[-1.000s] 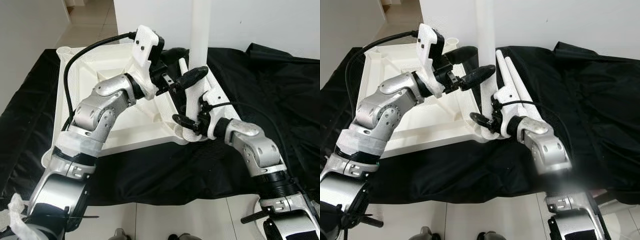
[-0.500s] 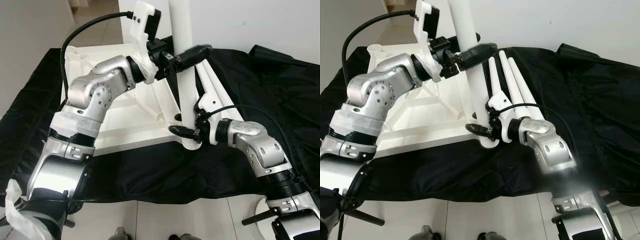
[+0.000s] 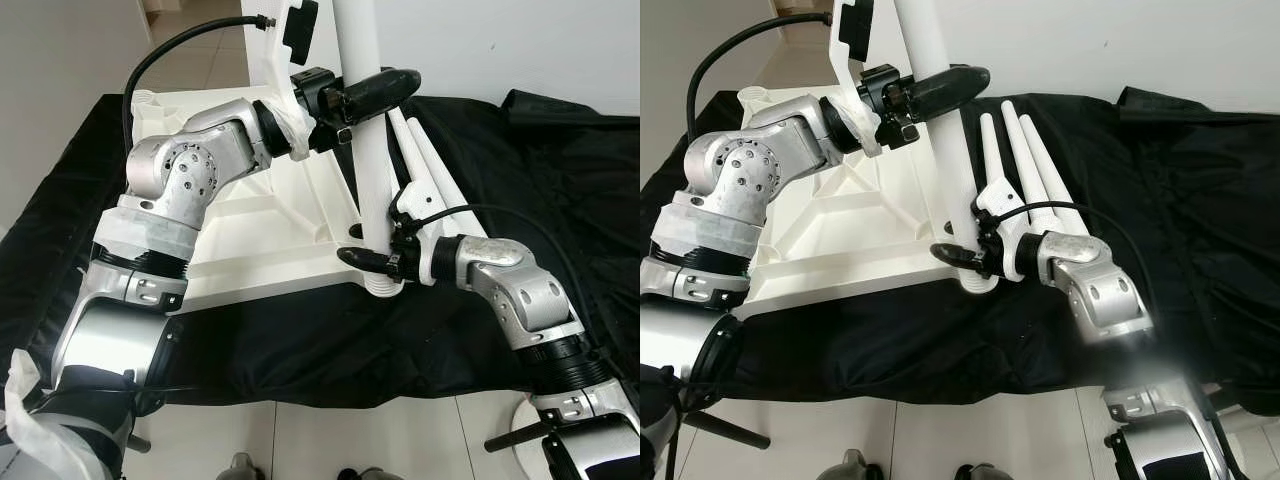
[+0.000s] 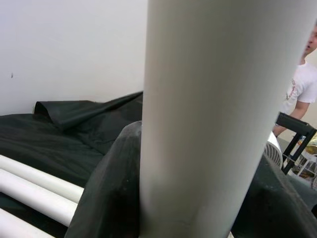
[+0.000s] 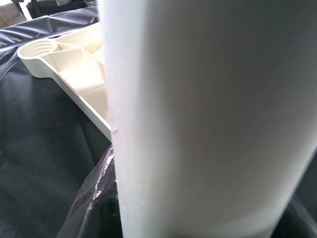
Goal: Building children table
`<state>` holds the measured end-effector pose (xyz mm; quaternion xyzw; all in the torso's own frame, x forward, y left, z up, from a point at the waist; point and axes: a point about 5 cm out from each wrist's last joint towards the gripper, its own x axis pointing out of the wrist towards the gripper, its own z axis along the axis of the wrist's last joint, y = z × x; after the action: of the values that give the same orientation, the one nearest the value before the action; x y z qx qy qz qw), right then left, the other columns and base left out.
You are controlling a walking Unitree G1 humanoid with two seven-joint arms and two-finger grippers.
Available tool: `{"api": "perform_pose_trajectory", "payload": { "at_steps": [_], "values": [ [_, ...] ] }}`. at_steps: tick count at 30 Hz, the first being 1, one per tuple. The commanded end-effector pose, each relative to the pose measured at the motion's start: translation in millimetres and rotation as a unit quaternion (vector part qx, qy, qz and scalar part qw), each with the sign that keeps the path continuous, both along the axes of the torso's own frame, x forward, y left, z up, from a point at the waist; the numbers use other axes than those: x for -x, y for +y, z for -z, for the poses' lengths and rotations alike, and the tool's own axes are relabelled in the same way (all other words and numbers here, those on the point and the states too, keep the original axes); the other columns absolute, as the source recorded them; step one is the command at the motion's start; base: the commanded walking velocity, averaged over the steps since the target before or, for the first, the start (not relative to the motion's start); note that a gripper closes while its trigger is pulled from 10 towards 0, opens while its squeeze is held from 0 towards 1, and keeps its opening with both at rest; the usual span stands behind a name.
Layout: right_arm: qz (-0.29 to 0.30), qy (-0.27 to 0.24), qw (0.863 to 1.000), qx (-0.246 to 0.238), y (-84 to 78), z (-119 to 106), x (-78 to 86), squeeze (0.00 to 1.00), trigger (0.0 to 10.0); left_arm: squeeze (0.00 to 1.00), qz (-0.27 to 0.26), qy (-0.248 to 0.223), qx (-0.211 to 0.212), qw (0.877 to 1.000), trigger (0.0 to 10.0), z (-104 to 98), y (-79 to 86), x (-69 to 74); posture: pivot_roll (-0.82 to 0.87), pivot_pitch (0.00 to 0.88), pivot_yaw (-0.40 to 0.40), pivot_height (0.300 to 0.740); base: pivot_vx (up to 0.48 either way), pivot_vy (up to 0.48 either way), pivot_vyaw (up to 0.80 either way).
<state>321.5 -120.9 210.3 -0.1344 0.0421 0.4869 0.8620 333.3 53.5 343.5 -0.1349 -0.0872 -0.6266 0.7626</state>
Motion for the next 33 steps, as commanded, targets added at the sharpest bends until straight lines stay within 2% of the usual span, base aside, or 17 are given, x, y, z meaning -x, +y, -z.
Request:
{"api": "perform_pose_trajectory", "payload": {
  "at_steps": [1, 2, 5, 6, 8, 9, 12, 15, 16, 19, 20, 23, 26, 29, 30, 31, 33],
  "values": [
    [0.019, -0.011, 1.0, -0.008, -4.1, -3.2, -3.4, 0.0, 10.0, 0.0, 0.138, -0.06, 0.011, 0.989, 0.0, -10.5, 4.0, 14.9, -0.04, 0.073, 0.02, 0.74, 0.0, 0.0, 0.0],
    [0.043, -0.015, 0.999, -0.018, -6.1, -4.5, -8.3, 0.0, 10.0, 0.0, 0.123, -0.06, 0.007, 0.991, 0.0, -11.4, 3.5, 12.9, -0.04, 0.067, 0.022, 0.74, 0.0, 0.0, 0.0],
    [0.056, -0.014, 0.998, -0.029, -9.7, -5.2, -9.9, 0.0, 10.0, 0.0, 0.111, -0.061, -0.001, 0.992, 0.0, -10.8, 2.8, 11.7, -0.04, 0.061, 0.022, 0.74, 0.0, 0.0, 0.0],
    [0.06, -0.014, 0.998, -0.032, -11.1, -5.6, -10.3, 1.0, 10.0, 0.0, 0.105, -0.062, -0.005, 0.993, 0.0, -10.4, 2.3, 10.9, -0.04, 0.061, 0.022, 0.74, 0.0, 0.0, 0.0],
    [0.066, -0.015, 0.997, -0.038, -12.5, -6.7, -11.1, 1.0, 10.0, 0.0, 0.094, -0.059, -0.011, 0.994, 0.0, -10.0, 1.3, 9.1, -0.05, 0.058, 0.022, 0.74, 0.0, 0.0, 0.0],
    [0.074, -0.021, 0.996, -0.044, -14.1, -9.3, -12.2, 1.0, 10.0, 0.0, 0.074, -0.063, -0.025, 0.995, 10.0, -10.3, -1.4, 6.4, -0.05, 0.056, 0.024, 0.74, 0.0, 0.0, 0.0],
    [0.11, -0.036, 0.991, -0.067, -18.4, -13.7, -16.6, 1.0, 10.0, 0.0, 0.0, -0.092, -0.082, 0.992, 10.0, -12.6, -9.8, 0.8, -0.05, 0.05, 0.021, 0.74, 0.0, 0.0, 0.0],
    [0.123, -0.039, 0.989, -0.076, -19.0, -14.4, -19.0, 1.0, 10.0, 0.0, -0.021, -0.1, -0.09, 0.991, 10.0, -15.4, -11.9, -0.8, -0.05, 0.05, 0.021, 0.74, 0.0, 0.0, 0.0],
    [0.134, -0.044, 0.986, -0.085, -18.5, -15.9, -20.4, 0.0, 10.0, 0.0, -0.038, -0.099, -0.09, 0.99, 10.0, -17.7, -13.3, -3.4, -0.05, 0.046, 0.021, 0.74, 0.0, 0.0, 0.0],
    [0.146, -0.051, 0.983, -0.095, -17.8, -17.5, -22.0, 0.0, 10.0, 0.0, -0.055, -0.095, -0.089, 0.99, 10.0, -20.0, -14.7, -6.4, -0.05, 0.046, 0.021, 0.74, 0.0, 0.0, 0.0],
    [0.158, -0.057, 0.98, -0.106, -16.8, -18.9, -23.4, 0.0, 10.0, 0.0, -0.075, -0.09, -0.095, 0.989, 10.0, -20.4, -15.7, -9.4, -0.05, 0.041, 0.02, 0.74, 0.0, 0.0, 0.0],
    [0.187, -0.076, 0.972, -0.121, -11.1, -19.7, -26.8, 0.0, 10.0, 0.0, -0.119, -0.059, -0.11, 0.985, 10.0, -20.2, -18.5, -17.7, -0.05, 0.042, 0.018, 0.74, 0.0, 0.0, 0.0],
    [0.197, -0.085, 0.969, -0.126, -6.9, -19.0, -27.6, 0.0, 10.0, 0.0, -0.135, -0.04, -0.105, 0.984, 10.0, -21.3, -19.5, -21.2, -0.05, 0.042, 0.016, 0.74, 0.0, 0.0, 0.0],
    [0.21, -0.11, 0.963, -0.128, 4.9, -16.4, -25.4, 0.0, 10.0, 0.0, -0.159, -0.013, -0.088, 0.983, 10.0, -22.7, -20.8, -26.3, -0.06, 0.042, 0.016, 0.74, 0.0, 0.0, 0.0],
    [0.216, -0.124, 0.961, -0.121, 11.1, -12.8, -24.5, 0.0, 10.0, 0.0, -0.17, -0.003, -0.068, 0.983, 10.0, -26.0, -21.1, -27.8, -0.06, 0.042, 0.013, 0.74, 0.0, 0.0, 0.0],
    [0.216, -0.124, 0.961, -0.121, 11.1, -12.8, -24.5, 0.0, 10.0, 0.0, -0.17, -0.003, -0.068, 0.983, 10.0, -26.0, -21.1, -27.8, -0.06, 0.042, 0.013, 0.74, 0.0, 0.0, 0.0],
    [0.227, -0.146, 0.957, -0.11, 19.1, -7.9, -22.9, 0.0, 10.0, 0.0, -0.192, 0.002, -0.041, 0.981, 10.0, -31.0, -21.6, -29.7, -0.06, 0.045, 0.01, 0.74, 0.0, 0.0, 0.0]
  ]
}}
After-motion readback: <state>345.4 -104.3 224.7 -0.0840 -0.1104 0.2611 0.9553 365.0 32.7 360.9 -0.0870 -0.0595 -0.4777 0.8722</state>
